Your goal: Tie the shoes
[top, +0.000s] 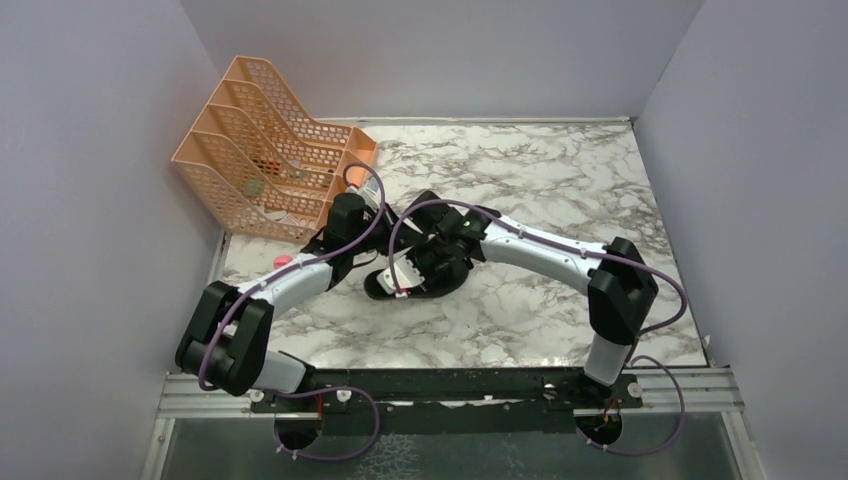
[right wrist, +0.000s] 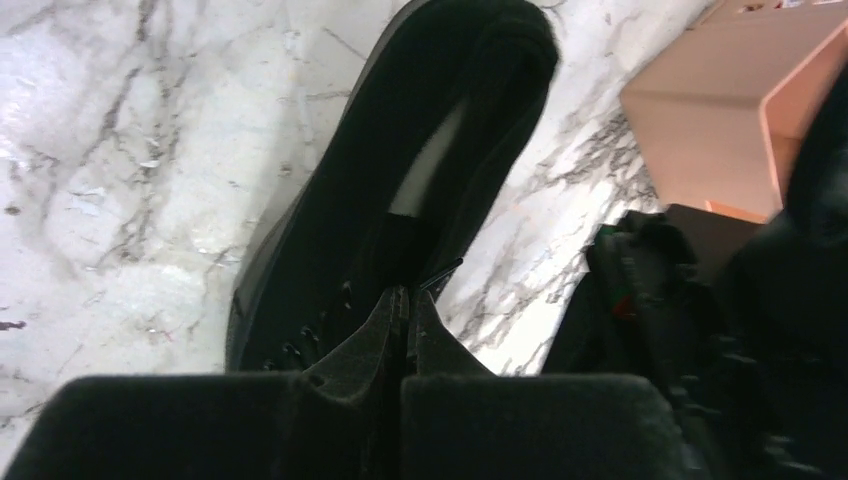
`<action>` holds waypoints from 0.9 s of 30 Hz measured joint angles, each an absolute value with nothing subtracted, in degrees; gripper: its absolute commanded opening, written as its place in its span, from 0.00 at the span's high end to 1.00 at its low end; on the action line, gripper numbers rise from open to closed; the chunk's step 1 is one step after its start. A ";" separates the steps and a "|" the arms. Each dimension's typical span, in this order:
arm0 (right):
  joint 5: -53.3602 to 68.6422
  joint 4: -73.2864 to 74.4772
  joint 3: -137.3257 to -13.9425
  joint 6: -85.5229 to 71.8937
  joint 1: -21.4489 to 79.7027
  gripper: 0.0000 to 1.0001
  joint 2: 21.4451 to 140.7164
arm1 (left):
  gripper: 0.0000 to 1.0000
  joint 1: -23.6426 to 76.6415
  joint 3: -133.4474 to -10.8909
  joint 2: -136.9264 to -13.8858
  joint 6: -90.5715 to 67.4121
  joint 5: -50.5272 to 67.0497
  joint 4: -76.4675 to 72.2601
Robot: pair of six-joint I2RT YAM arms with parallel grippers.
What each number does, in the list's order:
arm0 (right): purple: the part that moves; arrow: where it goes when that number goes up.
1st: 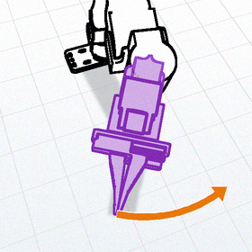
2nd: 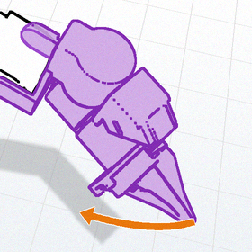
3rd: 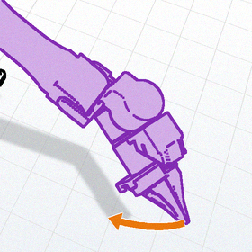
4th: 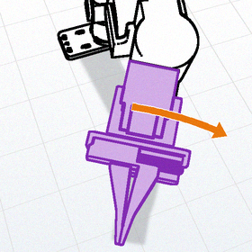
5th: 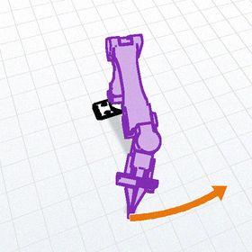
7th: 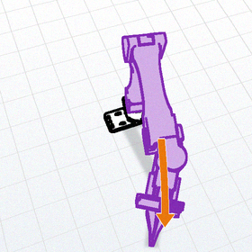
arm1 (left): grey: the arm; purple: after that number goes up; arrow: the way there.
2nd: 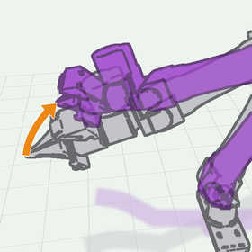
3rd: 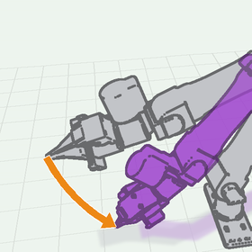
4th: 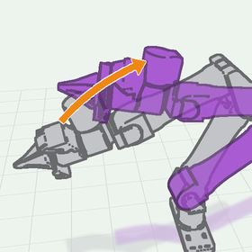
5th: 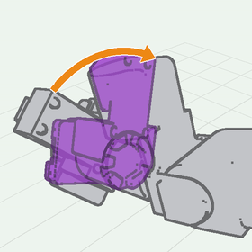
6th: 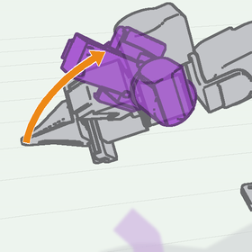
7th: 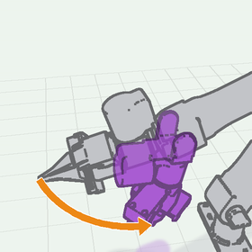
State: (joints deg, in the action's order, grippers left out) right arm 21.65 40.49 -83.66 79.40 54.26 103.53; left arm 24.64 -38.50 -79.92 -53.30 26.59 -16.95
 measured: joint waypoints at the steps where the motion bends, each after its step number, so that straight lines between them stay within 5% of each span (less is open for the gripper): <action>1: 21.74 39.83 -82.59 79.53 54.26 0.99 102.98 | 1.00 24.64 -38.39 -79.75 -53.45 26.59 -17.08; 8: 25.43 35.92 -71.24 73.17 56.27 0.98 96.42 | 1.00 24.53 -36.18 -77.06 -53.49 26.59 -16.99; 16: 24.21 36.93 -68.20 62.85 58.17 0.69 94.04 | 1.00 24.60 -36.14 -77.10 -52.69 26.98 -14.74; 21: 24.23 39.66 -68.58 55.79 58.15 0.65 90.43 | 1.00 24.60 -35.73 -77.10 -52.69 27.00 -14.55; 27: 24.12 40.40 -67.83 43.70 58.17 0.29 82.48 | 1.00 24.60 -35.66 -77.10 -52.66 27.00 -14.46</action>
State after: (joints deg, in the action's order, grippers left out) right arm 24.12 40.40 -67.83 43.70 58.17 82.48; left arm 24.60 -35.66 -77.10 -52.66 27.00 -14.46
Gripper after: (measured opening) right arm 0.574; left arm 0.006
